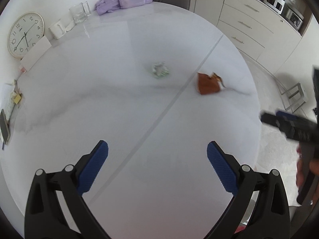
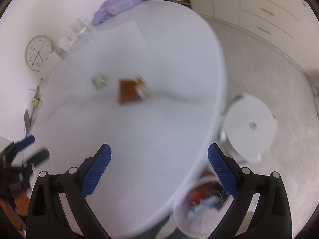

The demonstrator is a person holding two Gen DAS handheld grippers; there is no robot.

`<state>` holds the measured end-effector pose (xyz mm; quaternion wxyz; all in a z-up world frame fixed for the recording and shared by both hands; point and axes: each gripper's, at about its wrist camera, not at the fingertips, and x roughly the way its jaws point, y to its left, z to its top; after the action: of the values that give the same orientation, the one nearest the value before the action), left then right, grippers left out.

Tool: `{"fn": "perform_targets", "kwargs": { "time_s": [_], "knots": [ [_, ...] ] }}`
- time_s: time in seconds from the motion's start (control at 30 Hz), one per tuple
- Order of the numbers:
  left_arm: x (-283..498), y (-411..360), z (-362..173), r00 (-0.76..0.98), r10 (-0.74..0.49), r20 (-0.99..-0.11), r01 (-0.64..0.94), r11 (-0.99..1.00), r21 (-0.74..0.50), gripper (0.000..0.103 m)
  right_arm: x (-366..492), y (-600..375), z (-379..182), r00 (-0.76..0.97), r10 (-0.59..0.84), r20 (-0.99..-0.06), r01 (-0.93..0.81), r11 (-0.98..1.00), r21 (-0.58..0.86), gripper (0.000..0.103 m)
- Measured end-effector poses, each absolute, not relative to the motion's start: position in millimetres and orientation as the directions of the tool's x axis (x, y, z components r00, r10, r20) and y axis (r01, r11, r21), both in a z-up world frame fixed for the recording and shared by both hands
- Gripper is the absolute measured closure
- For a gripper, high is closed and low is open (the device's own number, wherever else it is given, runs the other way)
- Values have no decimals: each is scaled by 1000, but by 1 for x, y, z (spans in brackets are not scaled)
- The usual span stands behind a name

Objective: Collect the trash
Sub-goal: 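Grasp the white crumpled paper with the left tool while the right tool grasps the brown wrapper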

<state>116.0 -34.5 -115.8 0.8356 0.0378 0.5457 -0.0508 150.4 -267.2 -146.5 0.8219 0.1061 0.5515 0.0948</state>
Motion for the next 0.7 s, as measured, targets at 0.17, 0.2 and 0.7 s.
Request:
{"fn": "perform_targets", "kwargs": {
  "time_s": [0.17, 0.2, 0.7],
  "knots": [
    [138, -8, -127, 396, -53, -917, 160, 987, 13, 8, 209, -220, -161, 370, 234, -899, -26, 970, 242, 8],
    [143, -6, -129, 394, -58, -917, 164, 986, 8, 8, 219, -215, -165, 365, 228, -902, -14, 971, 240, 9],
    [180, 15, -153, 399, -114, -910, 222, 975, -25, 8, 249, -188, -169, 419, 133, -898, -4, 989, 145, 9]
  ]
}}
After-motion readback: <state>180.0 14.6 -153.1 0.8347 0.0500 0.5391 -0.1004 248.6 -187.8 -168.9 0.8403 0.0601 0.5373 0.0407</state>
